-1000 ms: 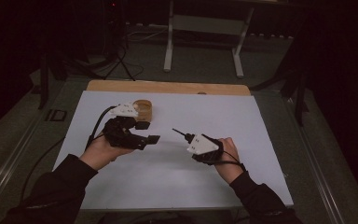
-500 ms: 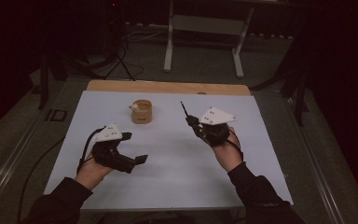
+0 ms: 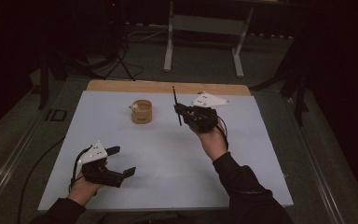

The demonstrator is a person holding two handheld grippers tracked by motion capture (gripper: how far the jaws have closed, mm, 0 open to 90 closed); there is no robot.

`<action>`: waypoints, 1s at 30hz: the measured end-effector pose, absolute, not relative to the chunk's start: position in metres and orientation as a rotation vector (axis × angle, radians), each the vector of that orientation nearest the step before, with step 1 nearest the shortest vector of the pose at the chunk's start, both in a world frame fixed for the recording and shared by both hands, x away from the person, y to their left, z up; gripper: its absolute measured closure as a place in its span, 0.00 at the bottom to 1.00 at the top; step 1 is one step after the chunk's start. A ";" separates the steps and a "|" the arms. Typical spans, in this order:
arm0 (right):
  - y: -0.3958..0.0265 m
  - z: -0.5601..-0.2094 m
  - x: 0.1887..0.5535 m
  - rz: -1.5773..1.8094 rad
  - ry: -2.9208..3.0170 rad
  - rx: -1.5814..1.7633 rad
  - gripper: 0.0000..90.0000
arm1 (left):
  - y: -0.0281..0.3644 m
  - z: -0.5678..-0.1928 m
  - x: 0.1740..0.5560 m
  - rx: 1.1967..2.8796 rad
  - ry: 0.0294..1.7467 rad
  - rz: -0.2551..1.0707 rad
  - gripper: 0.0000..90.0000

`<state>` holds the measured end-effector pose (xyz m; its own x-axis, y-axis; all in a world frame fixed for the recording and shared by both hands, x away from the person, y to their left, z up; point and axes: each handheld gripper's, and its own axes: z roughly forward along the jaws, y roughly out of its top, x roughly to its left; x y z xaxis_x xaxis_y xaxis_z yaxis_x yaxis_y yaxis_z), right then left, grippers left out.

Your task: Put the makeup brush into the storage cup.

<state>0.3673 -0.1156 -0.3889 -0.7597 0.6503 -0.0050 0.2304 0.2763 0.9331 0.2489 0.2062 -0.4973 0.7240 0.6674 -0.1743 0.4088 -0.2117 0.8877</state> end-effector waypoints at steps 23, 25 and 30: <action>-0.061 -0.369 0.431 1.598 2.060 0.872 0.95 | 0.218 -0.517 0.239 1.784 0.864 0.320 0.00; -0.058 -0.369 0.433 1.601 2.064 0.870 0.95 | 0.219 -0.518 0.239 1.771 0.875 0.327 0.00; -0.045 -0.371 0.439 1.594 2.060 0.845 0.95 | 0.220 -0.519 0.241 1.743 0.895 0.321 0.00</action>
